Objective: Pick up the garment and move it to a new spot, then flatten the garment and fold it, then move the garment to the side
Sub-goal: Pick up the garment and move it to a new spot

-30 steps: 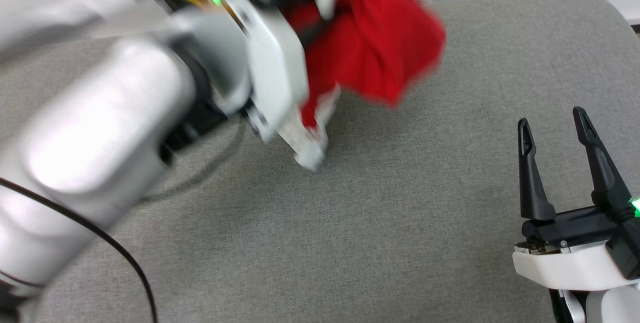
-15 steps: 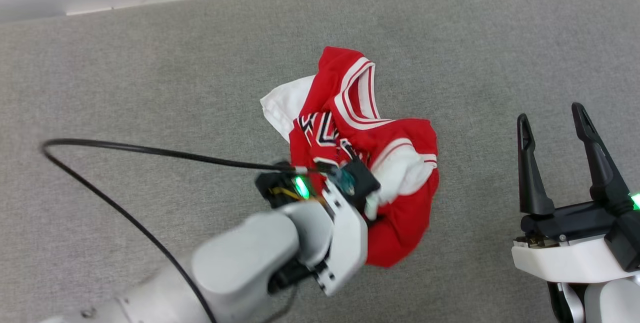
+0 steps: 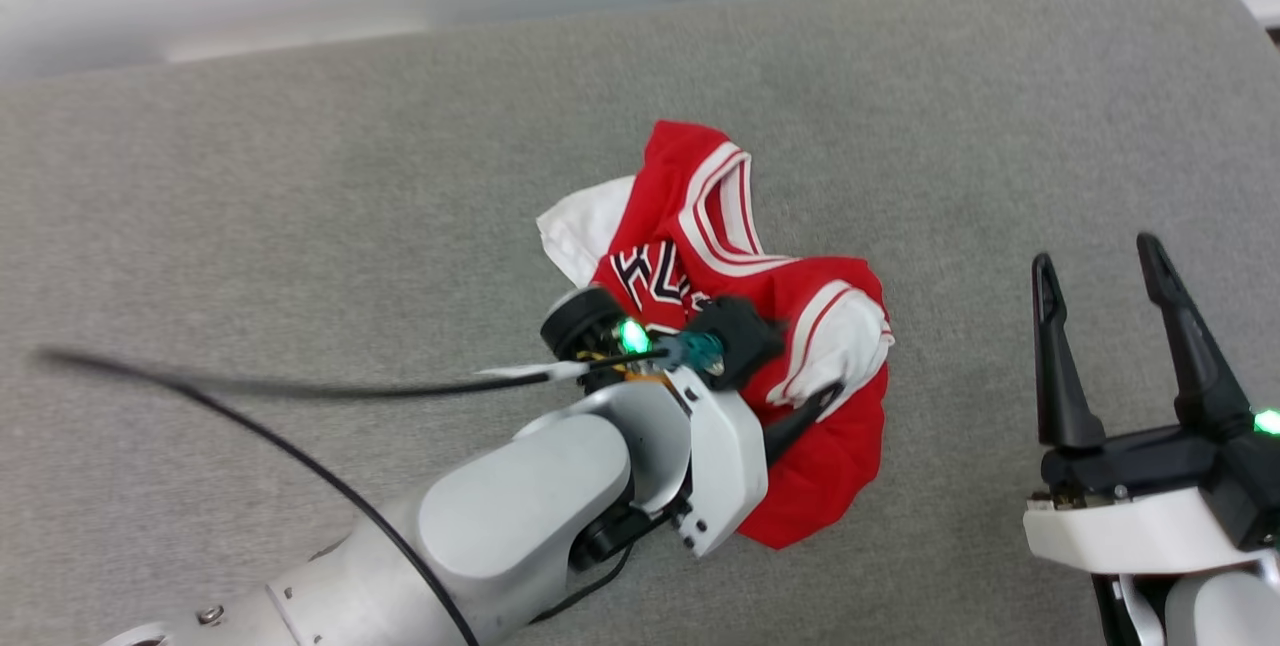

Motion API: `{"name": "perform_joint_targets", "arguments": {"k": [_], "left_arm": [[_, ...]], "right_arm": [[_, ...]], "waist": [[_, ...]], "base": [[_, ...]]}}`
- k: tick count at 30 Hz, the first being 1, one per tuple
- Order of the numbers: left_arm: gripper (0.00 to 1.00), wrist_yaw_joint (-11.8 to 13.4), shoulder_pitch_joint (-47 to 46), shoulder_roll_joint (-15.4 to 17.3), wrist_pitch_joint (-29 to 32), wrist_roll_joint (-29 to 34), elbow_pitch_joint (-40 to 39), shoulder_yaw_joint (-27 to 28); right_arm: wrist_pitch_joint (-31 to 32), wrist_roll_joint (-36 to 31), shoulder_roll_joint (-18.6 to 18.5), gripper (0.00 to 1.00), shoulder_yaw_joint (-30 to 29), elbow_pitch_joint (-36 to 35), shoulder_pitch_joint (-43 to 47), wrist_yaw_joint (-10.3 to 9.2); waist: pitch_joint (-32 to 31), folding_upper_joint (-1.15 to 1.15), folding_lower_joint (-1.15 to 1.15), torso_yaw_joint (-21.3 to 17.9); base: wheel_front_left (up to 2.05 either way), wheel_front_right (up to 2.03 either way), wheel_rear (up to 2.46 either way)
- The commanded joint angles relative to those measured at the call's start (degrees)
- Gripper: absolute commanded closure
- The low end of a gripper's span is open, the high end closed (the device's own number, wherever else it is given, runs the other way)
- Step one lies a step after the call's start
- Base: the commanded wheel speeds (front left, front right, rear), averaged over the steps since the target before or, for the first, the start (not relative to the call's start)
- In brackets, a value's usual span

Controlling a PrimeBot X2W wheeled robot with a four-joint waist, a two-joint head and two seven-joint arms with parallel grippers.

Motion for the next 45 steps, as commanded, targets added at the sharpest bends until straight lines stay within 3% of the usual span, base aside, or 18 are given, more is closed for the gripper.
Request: {"name": "perform_joint_targets", "arguments": {"k": [1, 6, 12, 18, 23, 27, 31, 37, 45], "left_arm": [[0.00, 0.89, -0.04, -0.15, -1.62, 0.41, -0.79, 0.76], [0.00, 6.50, 0.78, 1.90, -8.74, 3.00, -4.03, 4.25], [0.00, 15.18, 4.47, 4.64, -16.47, 5.21, -6.91, 10.06], [0.00, 23.07, 10.85, 7.07, -17.82, 9.15, -10.92, 17.49], [0.00, 26.48, 20.28, 7.81, -17.76, 13.16, -15.87, 26.55], [0.00, 27.32, 28.48, 6.95, -17.78, 16.24, -18.05, 33.51], [0.00, 26.57, 35.19, 4.93, -17.78, 19.41, -20.06, 40.67], [0.00, 22.78, 43.48, 0.85, -17.79, 24.04, -22.68, 49.72], [0.00, 17.62, 51.51, -3.53, -17.79, 29.73, -22.53, 57.60]], "right_arm": [[-0.12, -0.19, 0.18, 0.00, -0.19, 0.29, 0.92, -0.04], [-0.12, -0.67, 0.18, 0.00, -0.30, 0.54, 2.55, -0.04], [-0.12, 0.03, 0.17, 0.00, -0.30, 1.02, 3.74, -0.04], [-0.12, 1.36, 0.16, 0.00, -0.84, 1.57, 4.39, -0.04], [-0.12, 2.72, 0.17, 0.00, -1.06, 2.04, 5.18, -0.04], [-0.12, 4.34, 0.16, 0.00, -1.78, 2.58, 5.97, -0.03], [-0.12, 6.80, 0.15, 0.00, -2.48, 3.30, 6.68, -0.04], [-0.12, 10.58, 0.15, 0.00, -2.84, 4.74, 8.56, -0.03], [-0.12, 12.18, 0.15, 0.00, -3.16, 5.52, 11.29, -0.04]], "waist": [[-1.71, 0.00, 0.00, 0.99], [-4.52, 0.00, 0.00, 2.85], [-6.37, 0.00, 0.00, 4.61], [-7.52, 0.00, 0.00, 5.89], [-8.41, 0.00, 0.00, 6.36], [-9.40, 0.00, 0.00, 6.49], [-10.23, 0.00, 0.00, 6.70], [-11.64, 0.00, 0.00, 6.96], [-13.46, 0.00, 0.00, 6.94]], "base": [[0.00, 0.00, 0.00], [0.00, 0.00, 0.00], [0.00, 0.00, 0.00], [0.00, 0.00, 0.00], [0.00, 0.00, 0.00], [0.00, 0.00, 0.00], [0.00, 0.00, 0.00], [0.00, 0.00, 0.00], [0.00, 0.00, 0.00]]}}
